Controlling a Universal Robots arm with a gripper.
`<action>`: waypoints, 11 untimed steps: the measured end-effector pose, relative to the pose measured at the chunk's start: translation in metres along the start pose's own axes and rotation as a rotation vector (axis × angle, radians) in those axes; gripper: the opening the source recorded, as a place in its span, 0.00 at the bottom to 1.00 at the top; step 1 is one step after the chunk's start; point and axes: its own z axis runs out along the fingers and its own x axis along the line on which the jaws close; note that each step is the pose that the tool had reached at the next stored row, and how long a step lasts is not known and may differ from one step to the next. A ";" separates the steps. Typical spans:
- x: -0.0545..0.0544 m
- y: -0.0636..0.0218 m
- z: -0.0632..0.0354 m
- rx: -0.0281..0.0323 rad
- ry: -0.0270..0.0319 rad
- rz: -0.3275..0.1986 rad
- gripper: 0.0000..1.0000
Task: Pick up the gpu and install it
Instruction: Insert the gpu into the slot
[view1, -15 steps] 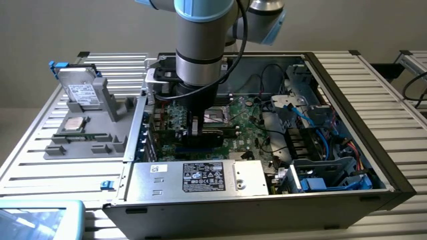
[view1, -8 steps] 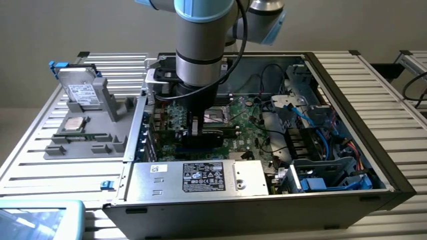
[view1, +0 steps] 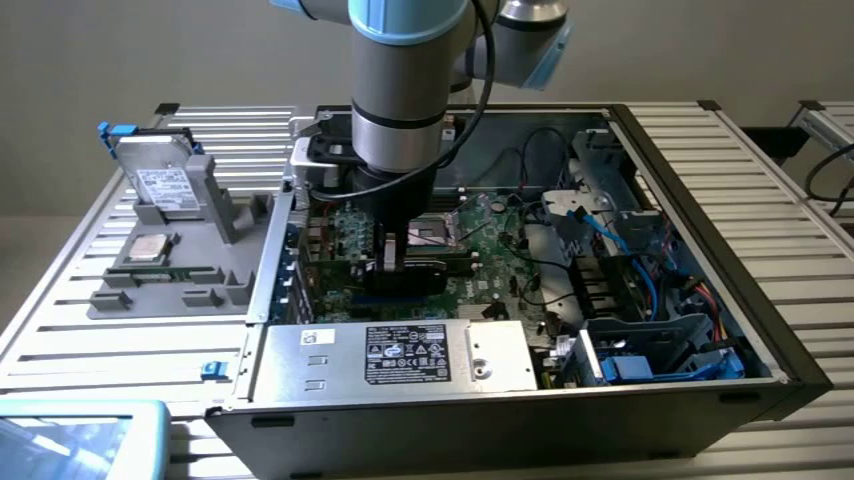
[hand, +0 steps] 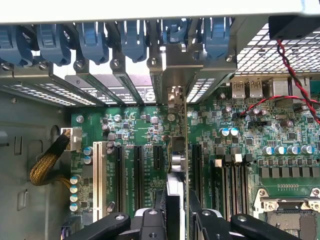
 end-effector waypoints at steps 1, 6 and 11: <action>0.000 0.0000 0.0001 0.0004 -0.0002 0.000 0.28; -0.001 0.0006 0.0003 0.0031 -0.0003 0.000 0.28; -0.001 0.0026 0.0023 0.0096 -0.0001 0.000 0.28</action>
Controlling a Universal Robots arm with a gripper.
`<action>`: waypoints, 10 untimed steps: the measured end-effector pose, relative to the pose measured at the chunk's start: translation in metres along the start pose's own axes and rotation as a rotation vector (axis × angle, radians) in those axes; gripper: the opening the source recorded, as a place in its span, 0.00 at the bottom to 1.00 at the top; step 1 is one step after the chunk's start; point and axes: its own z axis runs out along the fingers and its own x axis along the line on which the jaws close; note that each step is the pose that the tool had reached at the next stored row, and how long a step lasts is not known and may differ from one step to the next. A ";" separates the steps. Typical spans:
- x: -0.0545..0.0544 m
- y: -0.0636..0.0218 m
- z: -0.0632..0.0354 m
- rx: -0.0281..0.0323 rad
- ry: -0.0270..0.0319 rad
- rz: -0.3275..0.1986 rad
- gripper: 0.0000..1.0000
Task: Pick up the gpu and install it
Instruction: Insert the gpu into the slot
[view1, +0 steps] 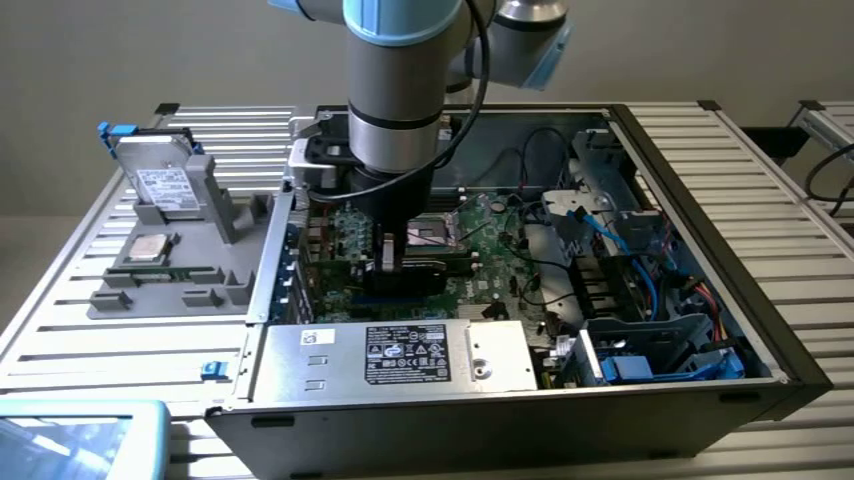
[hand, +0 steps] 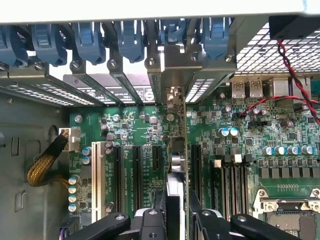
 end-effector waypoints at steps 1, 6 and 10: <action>0.000 0.0003 0.0002 0.0006 -0.0002 0.000 0.28; 0.000 0.0007 0.0005 0.0010 -0.0004 0.000 0.28; 0.000 0.0007 0.0005 0.0010 -0.0004 0.000 0.28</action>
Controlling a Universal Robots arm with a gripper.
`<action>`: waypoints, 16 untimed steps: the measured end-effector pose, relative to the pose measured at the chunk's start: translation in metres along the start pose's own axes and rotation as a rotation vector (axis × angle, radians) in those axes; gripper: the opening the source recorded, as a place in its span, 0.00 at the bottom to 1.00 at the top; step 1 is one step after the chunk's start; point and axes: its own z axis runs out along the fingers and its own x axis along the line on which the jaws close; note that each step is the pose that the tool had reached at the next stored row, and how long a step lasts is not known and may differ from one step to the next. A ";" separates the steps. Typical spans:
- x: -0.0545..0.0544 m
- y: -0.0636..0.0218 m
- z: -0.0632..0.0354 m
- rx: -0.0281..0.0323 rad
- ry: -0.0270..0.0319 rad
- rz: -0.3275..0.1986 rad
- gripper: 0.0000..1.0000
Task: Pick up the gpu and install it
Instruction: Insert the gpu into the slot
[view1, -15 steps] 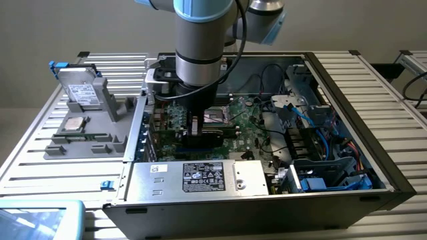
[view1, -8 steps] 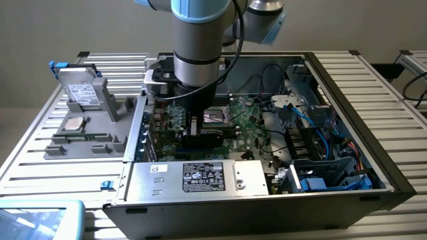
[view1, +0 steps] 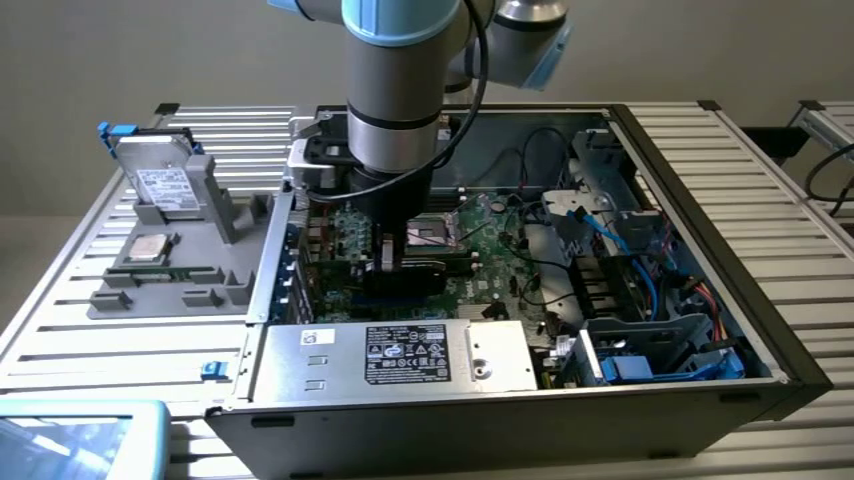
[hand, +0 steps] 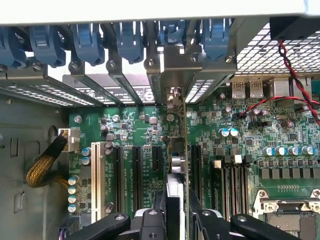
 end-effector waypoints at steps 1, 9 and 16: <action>0.000 0.0000 0.0000 0.0000 0.0000 0.000 0.28; 0.000 -0.0002 -0.0002 -0.0024 0.0016 -0.009 0.28; 0.002 -0.0002 -0.0006 -0.0046 0.0025 -0.020 0.28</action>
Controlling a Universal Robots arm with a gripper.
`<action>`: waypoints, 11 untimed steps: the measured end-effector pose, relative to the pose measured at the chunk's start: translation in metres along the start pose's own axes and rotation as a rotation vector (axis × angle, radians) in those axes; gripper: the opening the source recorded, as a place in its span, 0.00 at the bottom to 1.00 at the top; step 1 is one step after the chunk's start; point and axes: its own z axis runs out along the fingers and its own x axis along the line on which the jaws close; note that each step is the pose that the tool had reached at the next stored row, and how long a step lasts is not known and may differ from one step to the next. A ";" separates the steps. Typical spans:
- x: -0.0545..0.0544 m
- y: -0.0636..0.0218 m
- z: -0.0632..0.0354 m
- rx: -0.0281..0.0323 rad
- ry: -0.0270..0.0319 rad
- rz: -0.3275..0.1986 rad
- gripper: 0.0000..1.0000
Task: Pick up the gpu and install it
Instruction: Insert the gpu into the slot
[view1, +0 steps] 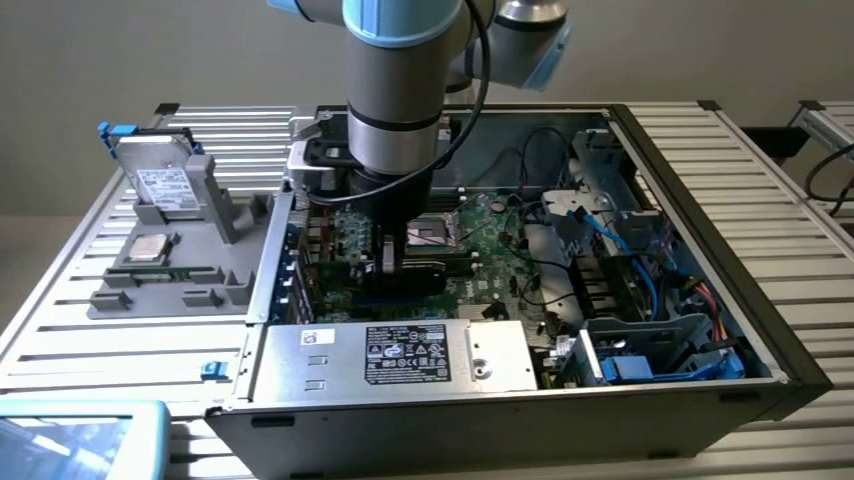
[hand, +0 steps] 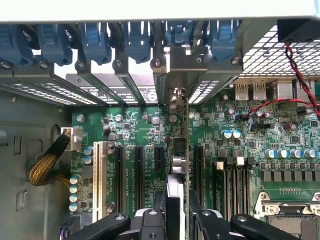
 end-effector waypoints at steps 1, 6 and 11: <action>0.000 0.0000 0.0000 -0.0003 0.0003 -0.001 0.28; 0.000 0.0000 -0.0001 -0.0016 0.0010 -0.007 0.28; 0.001 0.0000 -0.0001 -0.0021 0.0005 -0.017 0.28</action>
